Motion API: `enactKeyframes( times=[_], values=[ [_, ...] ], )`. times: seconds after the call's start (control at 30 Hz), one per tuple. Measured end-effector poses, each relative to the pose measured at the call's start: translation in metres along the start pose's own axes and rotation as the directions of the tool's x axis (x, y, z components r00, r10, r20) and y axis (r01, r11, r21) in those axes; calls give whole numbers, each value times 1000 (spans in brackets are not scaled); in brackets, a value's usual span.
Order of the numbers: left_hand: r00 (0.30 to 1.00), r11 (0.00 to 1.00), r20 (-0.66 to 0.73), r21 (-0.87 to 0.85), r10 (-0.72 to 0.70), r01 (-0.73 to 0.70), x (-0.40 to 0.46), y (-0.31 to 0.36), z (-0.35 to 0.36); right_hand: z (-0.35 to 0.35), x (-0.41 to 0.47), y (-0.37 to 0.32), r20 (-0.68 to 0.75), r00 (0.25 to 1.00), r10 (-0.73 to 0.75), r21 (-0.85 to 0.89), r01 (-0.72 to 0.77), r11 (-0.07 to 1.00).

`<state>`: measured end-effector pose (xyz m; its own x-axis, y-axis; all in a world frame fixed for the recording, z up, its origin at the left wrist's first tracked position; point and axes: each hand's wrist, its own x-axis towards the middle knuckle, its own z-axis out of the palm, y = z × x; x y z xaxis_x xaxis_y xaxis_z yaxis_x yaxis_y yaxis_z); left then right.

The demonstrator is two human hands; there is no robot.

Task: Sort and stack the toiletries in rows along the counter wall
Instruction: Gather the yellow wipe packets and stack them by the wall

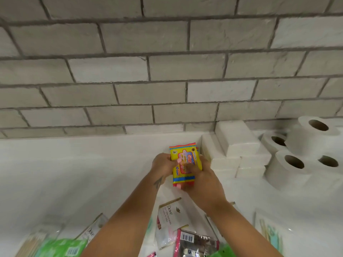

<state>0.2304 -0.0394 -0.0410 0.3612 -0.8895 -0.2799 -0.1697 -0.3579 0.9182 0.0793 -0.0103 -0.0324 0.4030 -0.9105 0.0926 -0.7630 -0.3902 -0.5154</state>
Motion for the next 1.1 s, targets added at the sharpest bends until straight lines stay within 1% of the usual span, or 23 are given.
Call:
enactKeyframes(
  times=[0.1, 0.2, 0.27, 0.4, 0.57, 0.73, 0.9, 0.97, 1.1],
  values=[
    [1000, 989, -21, 146, 20, -17, 13, 3, 5, 3, 7, 6, 75, 997, -27, -156, 39, 987],
    [996, 941, -55, 335, 73, -50, 14, 4, 10, 3, 12, 7, 70, 997, -16, -268, 35, 963],
    [991, 904, -75, 423, 110, -69, 13, 3, 12, 5, 15, 6, 59, 998, -19, -365, 40, 930],
    [982, 894, -124, 441, 145, -76, 9, 3, 16, 7, 19, 8, 72, 997, -25, -486, 57, 872],
    [974, 899, -187, 437, 129, -35, 10, -3, 17, 10, 22, 10, 148, 989, 12, -552, 72, 831],
    [968, 900, -215, 436, 130, -24, -1, -4, 12, 5, 16, 6, 166, 986, 21, -511, 67, 857],
    [972, 875, -173, 480, 158, -57, -29, -6, -6, -1, -3, -6, 63, 997, -31, -383, 53, 922],
    [973, 872, -155, 484, 170, -75, -46, -8, -14, -5, -12, -13, 47, 998, -42, -340, 55, 939],
    [975, 866, -126, 490, 181, -97, -86, -19, -37, -9, -37, -27, 87, 996, -31, -261, 53, 964]
  ],
)
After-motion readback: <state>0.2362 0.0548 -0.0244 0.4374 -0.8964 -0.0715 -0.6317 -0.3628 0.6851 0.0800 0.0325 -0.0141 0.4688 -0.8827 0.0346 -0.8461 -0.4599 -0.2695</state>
